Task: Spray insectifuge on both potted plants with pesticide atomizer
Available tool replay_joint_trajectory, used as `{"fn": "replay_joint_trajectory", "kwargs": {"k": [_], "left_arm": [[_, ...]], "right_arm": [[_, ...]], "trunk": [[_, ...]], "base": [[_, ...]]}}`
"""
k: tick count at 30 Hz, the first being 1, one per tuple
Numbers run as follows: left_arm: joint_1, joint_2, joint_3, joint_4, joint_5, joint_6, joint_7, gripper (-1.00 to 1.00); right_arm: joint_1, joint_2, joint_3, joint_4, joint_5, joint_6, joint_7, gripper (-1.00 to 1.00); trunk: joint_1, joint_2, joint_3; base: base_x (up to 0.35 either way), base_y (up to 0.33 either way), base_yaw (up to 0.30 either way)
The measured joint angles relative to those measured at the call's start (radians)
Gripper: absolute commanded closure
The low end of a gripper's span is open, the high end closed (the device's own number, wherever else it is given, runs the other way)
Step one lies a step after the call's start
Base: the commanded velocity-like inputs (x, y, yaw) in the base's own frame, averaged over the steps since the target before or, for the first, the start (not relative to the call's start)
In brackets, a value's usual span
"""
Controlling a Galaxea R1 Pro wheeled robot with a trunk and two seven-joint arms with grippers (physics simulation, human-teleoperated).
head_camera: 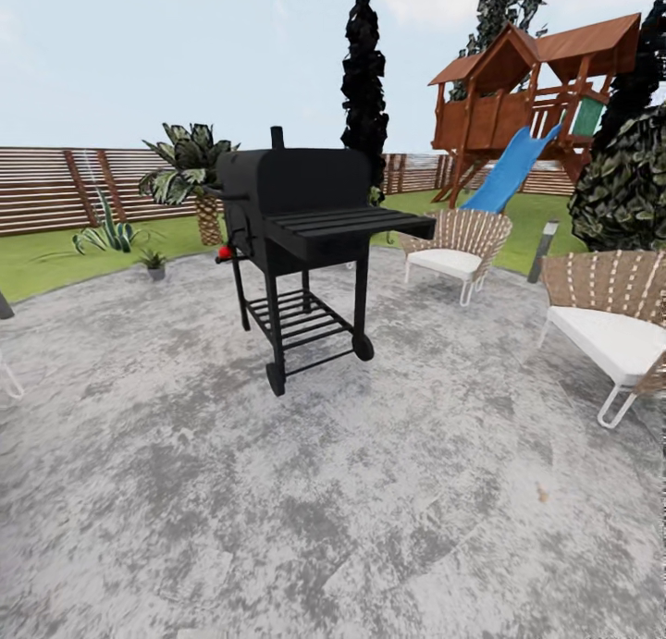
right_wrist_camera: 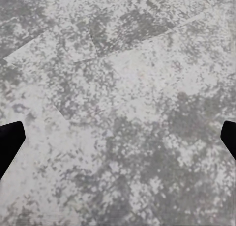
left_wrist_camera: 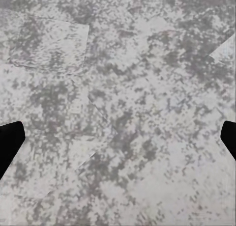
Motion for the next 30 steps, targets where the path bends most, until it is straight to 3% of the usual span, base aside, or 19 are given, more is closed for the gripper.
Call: {"fn": "replay_joint_trajectory", "kwargs": {"k": [10,30], "left_arm": [[0.000,0.000,-0.001,0.000,0.000,0.000,0.000,-1.00],[0.000,0.000,-0.001,0.000,0.000,0.000,0.000,-1.00]], "right_arm": [[0.000,0.000,0.000,0.000,0.000,0.000,0.000,-1.00],[0.000,0.001,0.000,0.000,0.000,0.000,0.000,-1.00]], "trunk": [[0.000,0.000,-0.005],[0.001,0.000,-0.013]], "base": [[0.232,0.180,-0.285],[0.009,0.003,-0.286]]}}
